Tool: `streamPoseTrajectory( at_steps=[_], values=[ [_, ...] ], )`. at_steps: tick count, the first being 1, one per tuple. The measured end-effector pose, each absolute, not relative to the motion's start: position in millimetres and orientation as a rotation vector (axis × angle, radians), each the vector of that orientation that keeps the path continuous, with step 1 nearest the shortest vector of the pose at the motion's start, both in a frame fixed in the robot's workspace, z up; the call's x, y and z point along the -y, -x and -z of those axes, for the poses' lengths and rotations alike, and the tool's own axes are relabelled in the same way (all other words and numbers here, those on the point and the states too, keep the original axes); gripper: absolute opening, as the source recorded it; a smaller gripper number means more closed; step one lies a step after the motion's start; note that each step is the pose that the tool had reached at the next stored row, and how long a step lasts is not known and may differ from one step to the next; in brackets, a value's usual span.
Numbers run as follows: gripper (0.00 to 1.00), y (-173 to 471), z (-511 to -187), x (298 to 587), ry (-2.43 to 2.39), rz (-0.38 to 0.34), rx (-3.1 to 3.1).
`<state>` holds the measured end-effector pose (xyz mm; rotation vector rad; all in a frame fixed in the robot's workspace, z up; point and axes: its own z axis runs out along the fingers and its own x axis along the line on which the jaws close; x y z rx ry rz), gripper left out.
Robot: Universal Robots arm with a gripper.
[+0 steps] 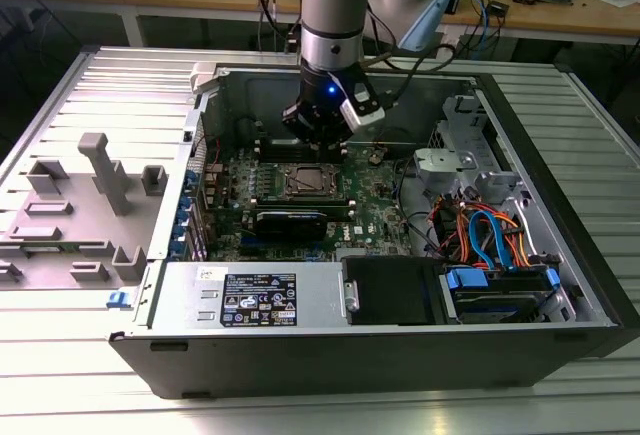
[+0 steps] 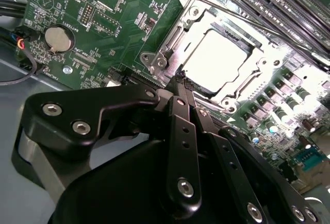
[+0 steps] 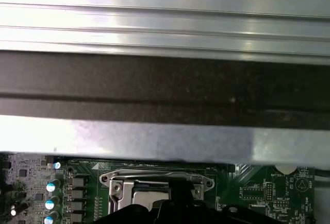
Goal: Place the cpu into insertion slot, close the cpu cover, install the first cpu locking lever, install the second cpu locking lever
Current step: 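Install the second cpu locking lever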
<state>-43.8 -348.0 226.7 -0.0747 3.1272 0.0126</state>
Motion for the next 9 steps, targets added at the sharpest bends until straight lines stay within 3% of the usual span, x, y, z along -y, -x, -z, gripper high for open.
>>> streamPoseTrajectory(
  at_steps=[9],
  values=[
    [0.11,43.8,-227.6,353.5,0.075,-0.012,-3.127]
  ],
)
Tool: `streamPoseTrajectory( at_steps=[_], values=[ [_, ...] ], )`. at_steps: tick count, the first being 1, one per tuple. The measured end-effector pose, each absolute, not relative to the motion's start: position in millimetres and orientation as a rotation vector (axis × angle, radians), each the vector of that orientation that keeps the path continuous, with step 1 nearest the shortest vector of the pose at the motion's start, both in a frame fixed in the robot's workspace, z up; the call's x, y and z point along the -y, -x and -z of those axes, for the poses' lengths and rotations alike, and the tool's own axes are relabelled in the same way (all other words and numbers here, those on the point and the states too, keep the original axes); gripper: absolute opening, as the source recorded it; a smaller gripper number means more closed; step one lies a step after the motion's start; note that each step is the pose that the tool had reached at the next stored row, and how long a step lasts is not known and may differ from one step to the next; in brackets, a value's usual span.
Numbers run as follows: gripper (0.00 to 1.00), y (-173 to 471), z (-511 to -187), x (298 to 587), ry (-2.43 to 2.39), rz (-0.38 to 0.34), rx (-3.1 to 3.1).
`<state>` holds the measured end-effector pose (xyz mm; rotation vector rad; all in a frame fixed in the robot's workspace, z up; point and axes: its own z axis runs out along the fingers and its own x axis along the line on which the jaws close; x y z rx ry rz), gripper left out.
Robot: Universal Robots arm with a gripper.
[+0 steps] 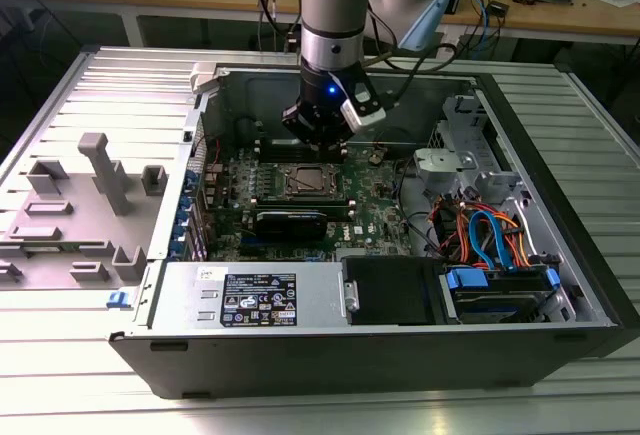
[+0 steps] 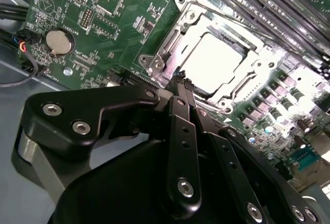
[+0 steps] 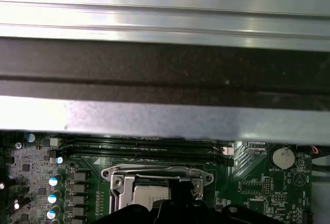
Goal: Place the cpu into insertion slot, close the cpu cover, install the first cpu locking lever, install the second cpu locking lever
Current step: 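Install the second cpu locking lever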
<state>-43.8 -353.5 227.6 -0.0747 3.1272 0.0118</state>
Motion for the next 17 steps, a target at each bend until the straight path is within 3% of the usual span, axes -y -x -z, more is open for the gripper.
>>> streamPoseTrajectory(
  at_steps=[17],
  values=[
    [0.11,43.8,-227.6,363.5,0.075,-0.012,-3.127]
  ],
)
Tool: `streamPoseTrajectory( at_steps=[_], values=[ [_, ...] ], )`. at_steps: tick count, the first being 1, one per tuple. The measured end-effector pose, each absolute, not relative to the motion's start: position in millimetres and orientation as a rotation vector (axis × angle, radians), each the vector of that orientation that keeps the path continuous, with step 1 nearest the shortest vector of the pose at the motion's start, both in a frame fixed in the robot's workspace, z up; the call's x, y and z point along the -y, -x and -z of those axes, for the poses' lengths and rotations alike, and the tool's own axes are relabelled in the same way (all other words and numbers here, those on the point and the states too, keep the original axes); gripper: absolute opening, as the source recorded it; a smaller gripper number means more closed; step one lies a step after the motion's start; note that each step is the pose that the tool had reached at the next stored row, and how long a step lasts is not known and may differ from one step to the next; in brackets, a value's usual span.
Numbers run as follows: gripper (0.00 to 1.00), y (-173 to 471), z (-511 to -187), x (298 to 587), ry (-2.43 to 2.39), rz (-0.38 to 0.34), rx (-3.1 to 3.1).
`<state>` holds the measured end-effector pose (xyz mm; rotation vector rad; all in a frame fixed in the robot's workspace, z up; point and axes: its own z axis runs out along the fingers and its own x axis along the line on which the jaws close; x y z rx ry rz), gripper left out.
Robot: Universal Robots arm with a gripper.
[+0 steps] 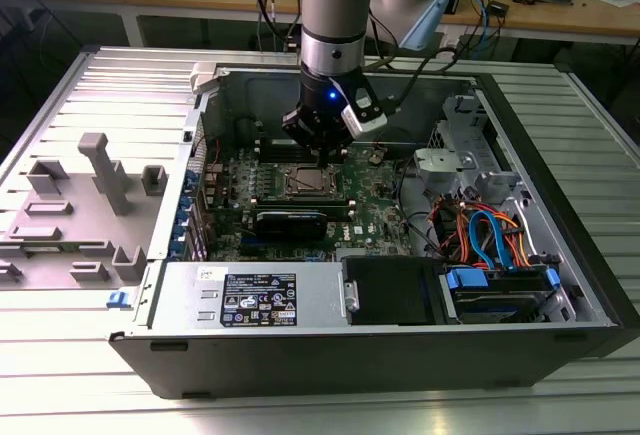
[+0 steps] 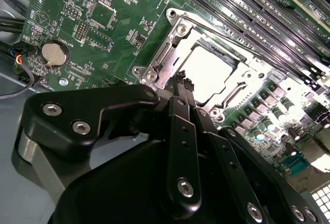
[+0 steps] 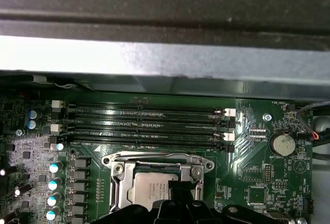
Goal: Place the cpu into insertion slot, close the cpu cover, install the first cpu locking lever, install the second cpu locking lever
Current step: 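Install the second cpu locking lever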
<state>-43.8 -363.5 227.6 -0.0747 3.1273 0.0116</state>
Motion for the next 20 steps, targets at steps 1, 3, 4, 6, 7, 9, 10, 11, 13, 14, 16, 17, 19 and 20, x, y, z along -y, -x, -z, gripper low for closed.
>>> streamPoseTrajectory(
  at_steps=[1,3,4,6,7,9,10,11,13,14,16,17,19,20],
  values=[
    [0.11,43.8,-227.6,363.5,0.075,-0.012,-3.127],
    [0.11,43.8,-227.6,363.5,0.075,-0.012,-3.127],
    [0.11,43.8,-227.6,363.5,0.075,-0.012,-3.127],
    [0.11,43.8,-227.6,363.6,0.075,-0.012,-3.127],
    [0.11,43.8,-227.6,363.6,0.075,-0.012,-3.127],
    [0.11,43.8,-227.6,363.6,0.075,-0.012,-3.127],
    [0.11,43.8,-228.0,363.7,0.075,-0.011,-3.127],
    [0.11,43.8,-231.3,363.6,0.075,-0.012,-3.127],
    [0.11,43.8,-237.4,363.6,0.075,-0.011,-3.127],
    [0.11,43.8,-238.4,363.6,0.075,-0.011,-3.127],
    [0.11,43.8,-238.3,363.6,0.075,-0.011,-3.127],
    [0.11,43.8,-238.3,363.7,0.075,-0.01,-3.127],
    [0.11,43.8,-238.3,365.0,0.075,-0.01,-3.127],
    [0.11,43.8,-238.3,365.9,0.075,-0.01,-3.127]
  ],
)
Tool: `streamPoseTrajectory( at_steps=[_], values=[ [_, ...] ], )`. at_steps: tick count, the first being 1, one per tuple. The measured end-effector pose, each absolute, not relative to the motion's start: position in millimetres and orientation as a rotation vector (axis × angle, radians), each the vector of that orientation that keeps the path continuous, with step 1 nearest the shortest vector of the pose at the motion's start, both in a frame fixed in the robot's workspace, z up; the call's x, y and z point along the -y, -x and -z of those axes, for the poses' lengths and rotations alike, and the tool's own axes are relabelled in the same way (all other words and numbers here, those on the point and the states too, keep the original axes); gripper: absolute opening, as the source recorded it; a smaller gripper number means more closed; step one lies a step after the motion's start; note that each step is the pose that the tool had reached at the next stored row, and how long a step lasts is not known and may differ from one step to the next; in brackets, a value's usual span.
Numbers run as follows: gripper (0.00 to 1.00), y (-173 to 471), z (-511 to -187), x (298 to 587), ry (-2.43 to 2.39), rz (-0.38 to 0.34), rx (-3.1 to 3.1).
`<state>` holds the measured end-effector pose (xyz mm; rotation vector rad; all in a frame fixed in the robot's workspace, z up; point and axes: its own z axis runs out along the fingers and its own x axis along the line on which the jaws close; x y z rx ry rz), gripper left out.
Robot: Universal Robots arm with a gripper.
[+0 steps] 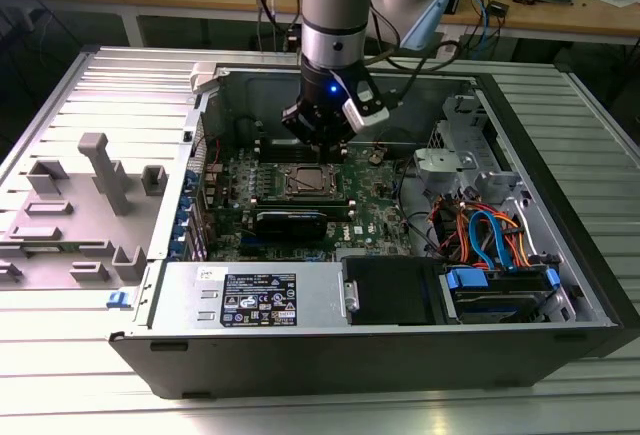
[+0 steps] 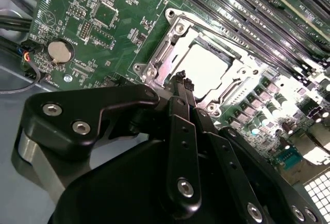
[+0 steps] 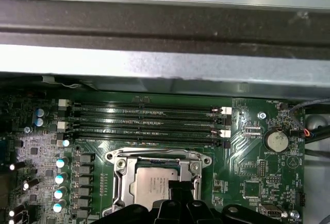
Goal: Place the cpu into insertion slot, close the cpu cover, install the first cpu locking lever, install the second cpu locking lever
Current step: 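Install the second cpu locking lever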
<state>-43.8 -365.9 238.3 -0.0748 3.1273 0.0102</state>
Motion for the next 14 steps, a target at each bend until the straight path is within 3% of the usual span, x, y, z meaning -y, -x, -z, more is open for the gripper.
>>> streamPoseTrajectory(
  at_steps=[14],
  values=[
    [0.11,43.9,-245.5,380.6,0.075,-0.009,-3.127]
  ],
)
